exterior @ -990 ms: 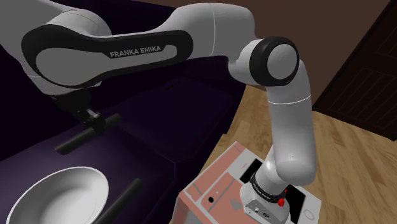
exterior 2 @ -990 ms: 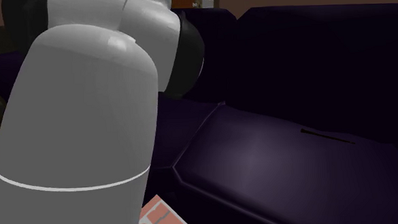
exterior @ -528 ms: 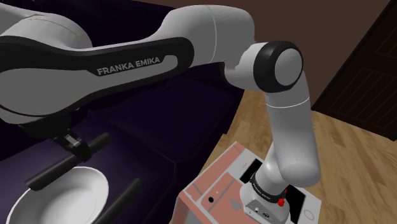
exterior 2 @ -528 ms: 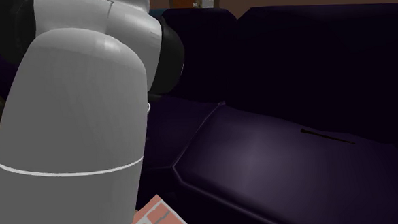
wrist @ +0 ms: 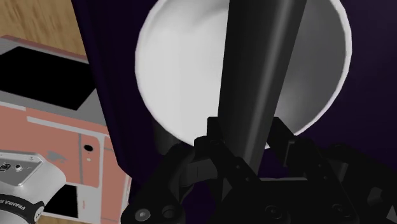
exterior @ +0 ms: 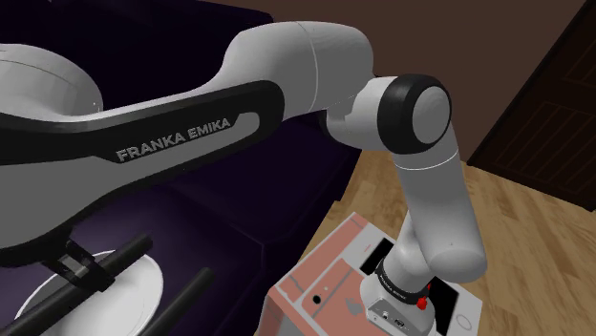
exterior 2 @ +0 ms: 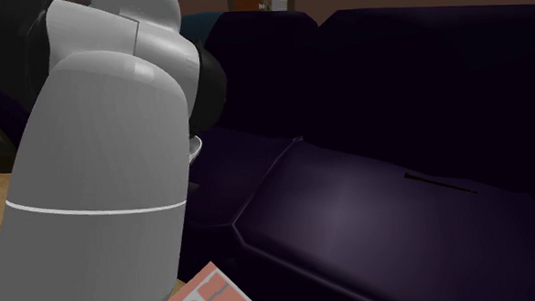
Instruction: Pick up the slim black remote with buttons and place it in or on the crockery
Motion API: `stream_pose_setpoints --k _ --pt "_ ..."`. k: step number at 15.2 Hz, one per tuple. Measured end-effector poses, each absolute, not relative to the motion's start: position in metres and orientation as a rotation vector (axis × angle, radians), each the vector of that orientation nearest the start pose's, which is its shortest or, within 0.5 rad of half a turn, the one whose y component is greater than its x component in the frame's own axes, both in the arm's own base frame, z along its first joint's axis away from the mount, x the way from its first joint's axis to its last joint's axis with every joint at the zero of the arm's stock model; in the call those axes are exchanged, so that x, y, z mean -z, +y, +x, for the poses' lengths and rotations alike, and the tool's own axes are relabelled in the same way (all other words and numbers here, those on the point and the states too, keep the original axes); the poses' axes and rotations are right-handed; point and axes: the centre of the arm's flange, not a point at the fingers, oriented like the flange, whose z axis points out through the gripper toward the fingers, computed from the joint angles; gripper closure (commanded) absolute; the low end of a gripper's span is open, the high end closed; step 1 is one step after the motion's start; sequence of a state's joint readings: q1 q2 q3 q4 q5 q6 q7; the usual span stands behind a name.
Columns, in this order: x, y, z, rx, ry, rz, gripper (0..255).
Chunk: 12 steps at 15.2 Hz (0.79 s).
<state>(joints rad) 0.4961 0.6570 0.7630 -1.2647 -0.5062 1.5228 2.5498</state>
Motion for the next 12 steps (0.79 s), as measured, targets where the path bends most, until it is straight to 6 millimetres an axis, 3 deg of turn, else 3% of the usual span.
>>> stream_pose_setpoints --k 7,12 --pt "-0.388 0.578 0.374 0.221 2.039 -2.638 255" --pt "-0.379 0.577 0.374 0.221 2.039 -2.638 255"
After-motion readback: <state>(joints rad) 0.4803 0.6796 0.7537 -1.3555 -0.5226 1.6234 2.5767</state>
